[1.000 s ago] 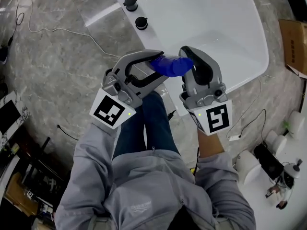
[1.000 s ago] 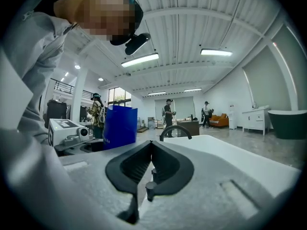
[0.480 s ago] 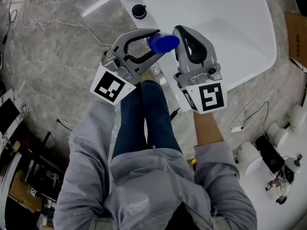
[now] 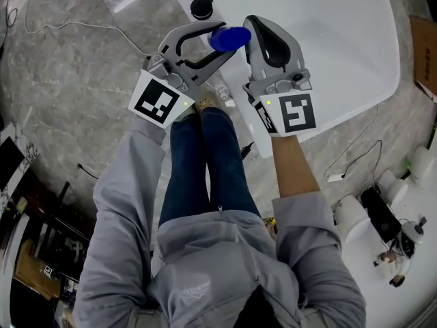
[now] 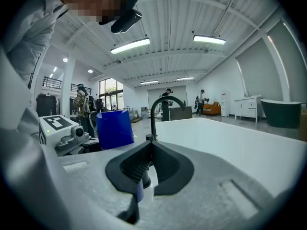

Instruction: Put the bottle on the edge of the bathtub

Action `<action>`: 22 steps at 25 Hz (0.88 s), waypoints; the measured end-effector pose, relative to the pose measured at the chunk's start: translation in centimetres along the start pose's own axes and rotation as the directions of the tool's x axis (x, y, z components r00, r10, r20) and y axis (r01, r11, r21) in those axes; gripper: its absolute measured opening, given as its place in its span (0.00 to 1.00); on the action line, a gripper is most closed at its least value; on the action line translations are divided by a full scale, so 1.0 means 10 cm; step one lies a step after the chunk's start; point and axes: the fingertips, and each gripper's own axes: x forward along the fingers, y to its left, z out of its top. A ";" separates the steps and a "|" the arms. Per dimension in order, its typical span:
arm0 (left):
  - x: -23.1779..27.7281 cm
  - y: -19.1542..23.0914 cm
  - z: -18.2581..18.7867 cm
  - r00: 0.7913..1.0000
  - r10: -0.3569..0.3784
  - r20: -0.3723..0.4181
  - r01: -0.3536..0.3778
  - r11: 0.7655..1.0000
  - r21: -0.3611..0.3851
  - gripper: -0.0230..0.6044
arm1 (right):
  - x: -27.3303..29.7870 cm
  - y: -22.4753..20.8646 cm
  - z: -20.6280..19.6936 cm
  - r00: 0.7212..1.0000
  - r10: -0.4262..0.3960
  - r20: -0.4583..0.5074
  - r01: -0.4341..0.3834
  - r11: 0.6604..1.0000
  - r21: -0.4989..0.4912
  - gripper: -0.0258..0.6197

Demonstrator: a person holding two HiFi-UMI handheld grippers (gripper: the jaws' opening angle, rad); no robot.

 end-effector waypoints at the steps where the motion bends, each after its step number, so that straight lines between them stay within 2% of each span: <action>1: -0.01 0.01 -0.04 1.000 -0.001 -0.005 0.001 1.000 0.001 0.28 | 0.03 0.00 -0.03 1.000 -0.001 -0.005 0.001 1.000 0.000 0.04; 13: 0.02 0.14 -0.33 0.999 0.029 -0.018 -0.030 0.996 -0.078 0.28 | 0.23 -0.02 -0.24 0.998 -0.026 -0.063 0.027 1.000 0.013 0.04; 22: 0.02 0.11 -0.42 1.000 0.014 -0.021 -0.015 0.998 -0.057 0.28 | 0.25 -0.03 -0.41 0.993 -0.048 -0.106 0.054 0.997 0.047 0.04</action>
